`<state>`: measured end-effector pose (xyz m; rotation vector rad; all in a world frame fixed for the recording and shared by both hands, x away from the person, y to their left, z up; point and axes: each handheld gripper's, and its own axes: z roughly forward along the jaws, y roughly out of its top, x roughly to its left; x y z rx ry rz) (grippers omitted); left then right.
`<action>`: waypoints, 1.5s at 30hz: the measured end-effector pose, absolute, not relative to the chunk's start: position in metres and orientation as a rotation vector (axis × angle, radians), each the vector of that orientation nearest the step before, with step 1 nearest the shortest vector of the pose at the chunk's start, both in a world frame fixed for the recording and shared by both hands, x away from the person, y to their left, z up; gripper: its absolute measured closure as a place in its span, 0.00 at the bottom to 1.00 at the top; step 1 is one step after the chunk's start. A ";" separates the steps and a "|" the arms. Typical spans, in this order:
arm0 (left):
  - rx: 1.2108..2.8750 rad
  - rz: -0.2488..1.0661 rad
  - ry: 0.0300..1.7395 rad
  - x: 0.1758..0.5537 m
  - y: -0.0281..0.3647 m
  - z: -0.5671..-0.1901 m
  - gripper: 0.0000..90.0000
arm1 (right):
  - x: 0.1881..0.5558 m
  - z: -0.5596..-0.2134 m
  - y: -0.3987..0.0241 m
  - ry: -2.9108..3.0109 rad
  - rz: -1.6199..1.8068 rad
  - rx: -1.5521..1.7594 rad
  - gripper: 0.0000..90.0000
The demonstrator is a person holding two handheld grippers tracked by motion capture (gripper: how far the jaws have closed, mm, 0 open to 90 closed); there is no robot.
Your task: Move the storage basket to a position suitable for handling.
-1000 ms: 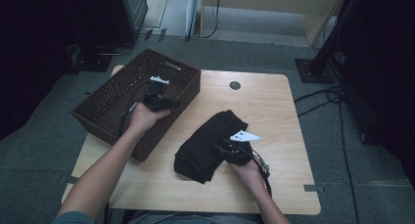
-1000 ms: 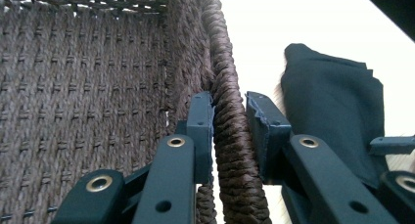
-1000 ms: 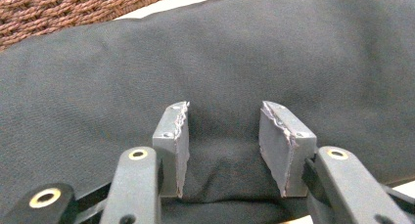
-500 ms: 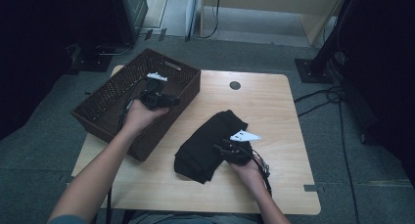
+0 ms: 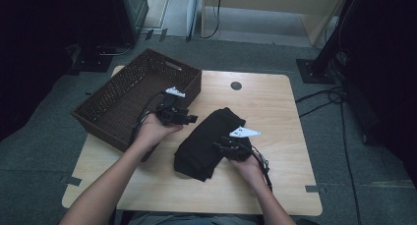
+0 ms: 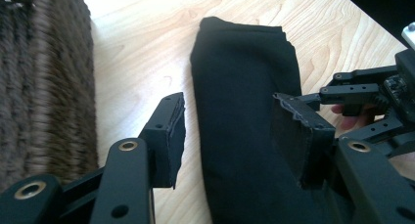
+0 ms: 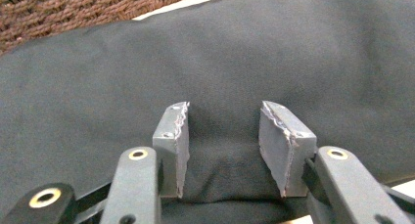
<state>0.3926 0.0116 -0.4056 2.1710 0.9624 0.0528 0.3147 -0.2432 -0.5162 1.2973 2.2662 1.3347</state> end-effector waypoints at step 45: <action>2.296 -0.010 0.942 0.405 -0.027 -0.482 0.26 | 0.301 -0.522 -0.239 2.283 1.221 1.245 0.55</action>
